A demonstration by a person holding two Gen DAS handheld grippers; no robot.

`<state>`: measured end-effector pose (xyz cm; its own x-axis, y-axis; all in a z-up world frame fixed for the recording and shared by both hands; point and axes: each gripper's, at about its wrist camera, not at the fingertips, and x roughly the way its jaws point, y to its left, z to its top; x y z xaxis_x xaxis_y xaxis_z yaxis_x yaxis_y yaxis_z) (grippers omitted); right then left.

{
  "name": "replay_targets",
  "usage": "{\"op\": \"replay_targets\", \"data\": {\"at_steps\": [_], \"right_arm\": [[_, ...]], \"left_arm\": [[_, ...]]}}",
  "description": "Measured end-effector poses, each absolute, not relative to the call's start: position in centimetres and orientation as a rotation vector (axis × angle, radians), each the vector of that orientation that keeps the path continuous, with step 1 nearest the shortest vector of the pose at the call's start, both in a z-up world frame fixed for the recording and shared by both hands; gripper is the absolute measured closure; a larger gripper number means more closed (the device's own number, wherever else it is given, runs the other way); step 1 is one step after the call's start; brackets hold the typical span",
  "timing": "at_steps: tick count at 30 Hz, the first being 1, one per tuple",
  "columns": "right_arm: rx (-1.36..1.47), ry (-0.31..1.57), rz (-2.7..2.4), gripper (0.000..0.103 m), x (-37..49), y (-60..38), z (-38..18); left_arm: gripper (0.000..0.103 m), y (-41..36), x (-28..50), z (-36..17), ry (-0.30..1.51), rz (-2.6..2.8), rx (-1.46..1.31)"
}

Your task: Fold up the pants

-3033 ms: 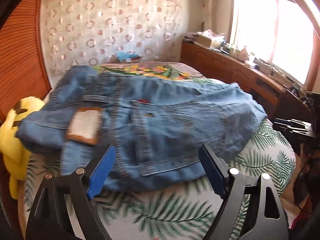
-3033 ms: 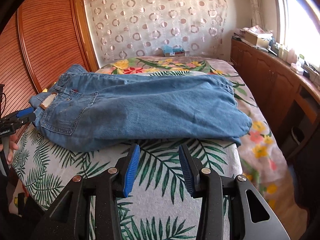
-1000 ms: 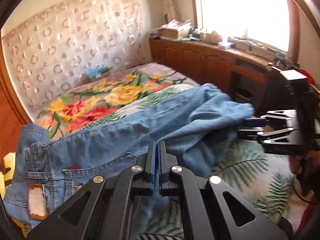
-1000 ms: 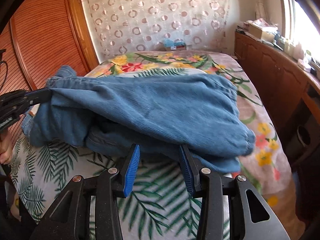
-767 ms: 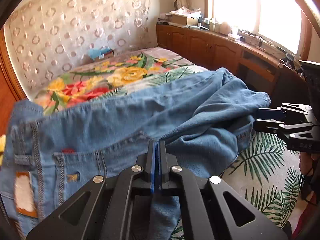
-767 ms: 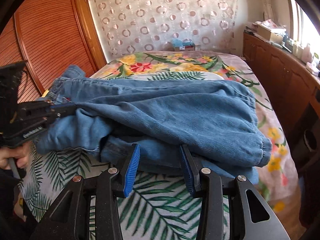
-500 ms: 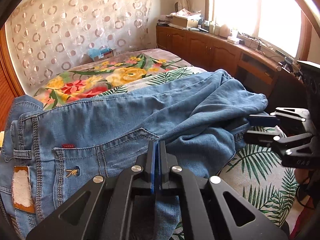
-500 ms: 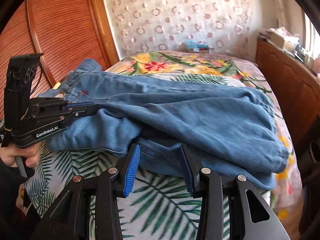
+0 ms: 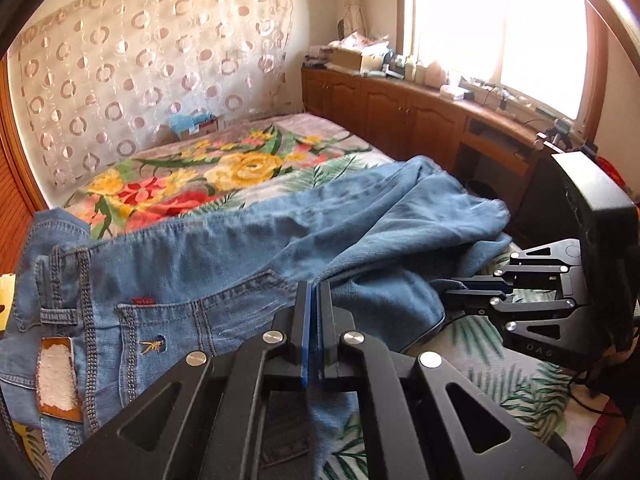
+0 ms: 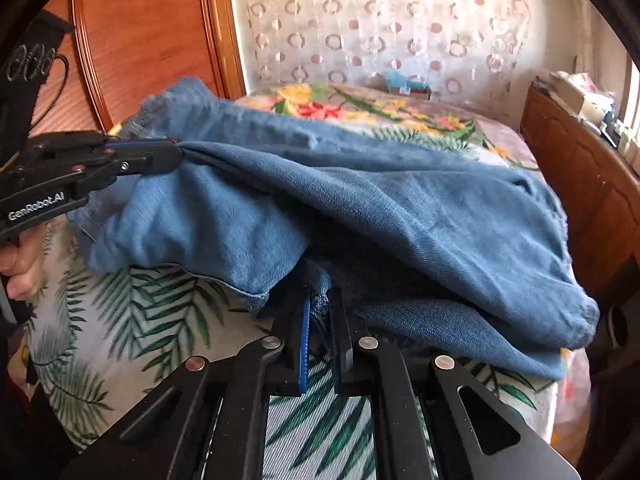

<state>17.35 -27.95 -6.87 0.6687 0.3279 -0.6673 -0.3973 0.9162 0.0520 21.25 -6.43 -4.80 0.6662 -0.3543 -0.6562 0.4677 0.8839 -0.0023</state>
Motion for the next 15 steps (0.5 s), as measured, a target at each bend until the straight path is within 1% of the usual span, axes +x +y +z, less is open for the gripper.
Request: {"op": "replay_targets", "data": {"at_steps": [4,8,15], "right_arm": [[-0.049,0.67,0.433,0.096,14.4,-30.0,-5.1],[-0.056,0.661,0.446,0.096,11.2,-30.6,-6.0],[-0.061,0.747,0.421,0.094,9.8,-31.4,-9.6]], "left_arm": [[0.1,-6.6,19.2,-2.4,0.64,-0.506,0.166],[0.1,-6.7,17.1,-0.9,0.609,-0.543,0.168],[0.1,-6.1,16.1,-2.9,0.661,-0.554,0.175]]}}
